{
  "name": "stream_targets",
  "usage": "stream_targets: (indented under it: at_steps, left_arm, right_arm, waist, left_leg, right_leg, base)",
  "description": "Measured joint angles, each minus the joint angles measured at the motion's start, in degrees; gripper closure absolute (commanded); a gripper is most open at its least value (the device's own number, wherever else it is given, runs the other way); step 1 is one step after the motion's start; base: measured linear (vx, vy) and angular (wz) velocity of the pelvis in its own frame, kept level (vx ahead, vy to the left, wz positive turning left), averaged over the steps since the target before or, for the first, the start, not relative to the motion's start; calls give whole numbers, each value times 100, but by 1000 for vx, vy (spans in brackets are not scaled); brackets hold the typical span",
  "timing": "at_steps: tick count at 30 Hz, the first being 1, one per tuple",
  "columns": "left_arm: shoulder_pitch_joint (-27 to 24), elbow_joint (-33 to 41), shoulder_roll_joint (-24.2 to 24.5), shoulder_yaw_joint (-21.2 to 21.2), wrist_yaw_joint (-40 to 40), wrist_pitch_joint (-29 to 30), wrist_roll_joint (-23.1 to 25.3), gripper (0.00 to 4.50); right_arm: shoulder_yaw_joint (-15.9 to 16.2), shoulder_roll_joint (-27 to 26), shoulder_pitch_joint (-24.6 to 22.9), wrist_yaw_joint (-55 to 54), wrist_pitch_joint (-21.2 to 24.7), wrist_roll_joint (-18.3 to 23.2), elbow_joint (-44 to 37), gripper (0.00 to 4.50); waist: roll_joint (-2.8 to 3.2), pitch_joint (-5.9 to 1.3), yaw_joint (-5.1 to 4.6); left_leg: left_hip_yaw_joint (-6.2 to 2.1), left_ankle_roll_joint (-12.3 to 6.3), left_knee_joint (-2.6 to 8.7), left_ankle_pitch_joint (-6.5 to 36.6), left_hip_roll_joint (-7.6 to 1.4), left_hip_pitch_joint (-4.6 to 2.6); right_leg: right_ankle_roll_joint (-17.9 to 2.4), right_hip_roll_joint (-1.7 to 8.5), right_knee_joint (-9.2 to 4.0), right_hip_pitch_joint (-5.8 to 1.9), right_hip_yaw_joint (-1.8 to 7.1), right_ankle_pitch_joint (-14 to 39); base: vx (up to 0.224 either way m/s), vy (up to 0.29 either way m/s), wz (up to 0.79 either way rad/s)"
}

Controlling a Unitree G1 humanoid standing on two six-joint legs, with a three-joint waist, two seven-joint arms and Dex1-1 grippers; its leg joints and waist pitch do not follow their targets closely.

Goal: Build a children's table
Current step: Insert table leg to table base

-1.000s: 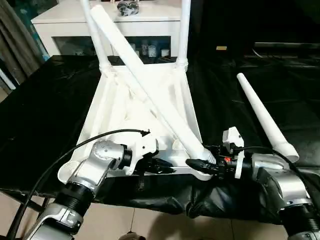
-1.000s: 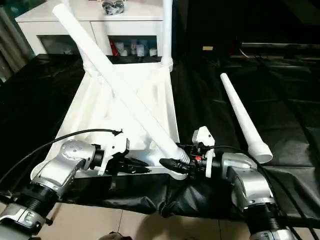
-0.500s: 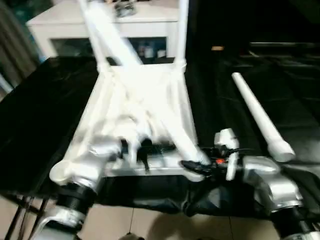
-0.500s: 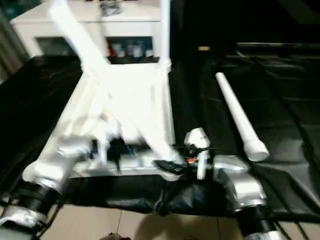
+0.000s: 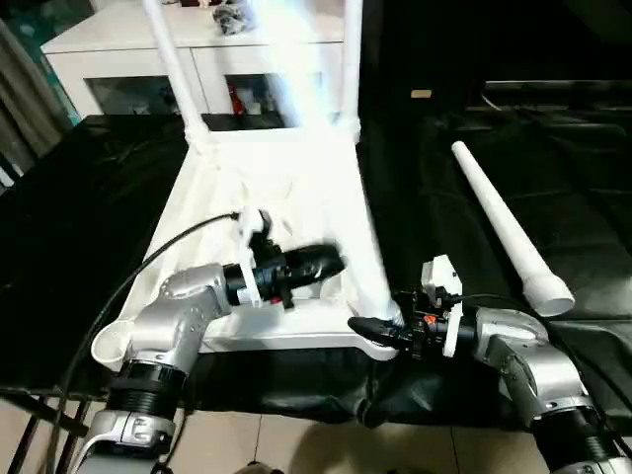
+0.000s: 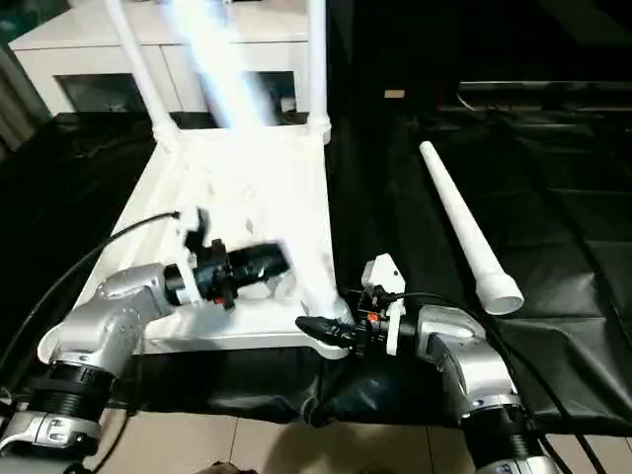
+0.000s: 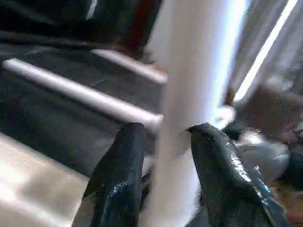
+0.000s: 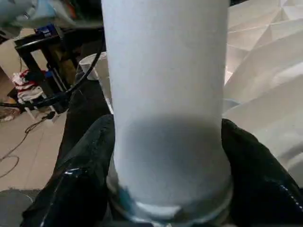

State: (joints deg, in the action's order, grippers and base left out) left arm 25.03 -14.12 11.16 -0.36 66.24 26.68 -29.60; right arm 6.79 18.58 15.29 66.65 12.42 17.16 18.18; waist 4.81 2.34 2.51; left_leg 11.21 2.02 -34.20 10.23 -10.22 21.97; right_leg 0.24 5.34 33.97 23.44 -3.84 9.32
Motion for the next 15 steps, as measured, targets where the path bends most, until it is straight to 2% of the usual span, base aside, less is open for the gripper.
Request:
stream_targets:
  at_steps: [4,5,7,11,15]
  left_arm:
    - [-1,194,41,-40,116,417,-242,223]
    - [-1,222,67,-52,122,491,-286,192]
    - [-1,271,63,-69,131,568,-339,186]
    - [12,264,-96,-153,87,397,-307,140]
    - [270,95,-313,-190,-158,251,-202,141]
  right_arm:
    - [14,-16,6,3,-16,1,-1,176]
    - [26,-14,6,8,-23,4,-1,176]
    - [38,-6,5,9,-25,9,-1,176]
    - [45,12,3,18,-11,24,0,176]
    - [48,3,8,5,-14,22,-1,176]
  waist:
    - [0,0,-37]
    - [0,0,-51]
    - [-1,0,-56]
    - [-2,1,-61]
    - [0,2,-71]
  left_leg:
    - [0,0,0,0,0,1]
    - [0,0,1,0,0,1]
    - [0,0,1,0,0,2]
    - [0,0,1,0,1,5]
    - [0,0,1,0,1,4]
  right_leg:
    - [2,0,-1,0,0,1]
    - [3,0,-1,0,0,2]
    - [3,0,-3,0,0,2]
    - [4,0,-11,-1,1,3]
    - [4,0,-14,-2,0,2]
  base:
    - [0,0,0]
    - [0,0,0]
    - [0,0,0]
    - [0,0,0]
    - [0,0,0]
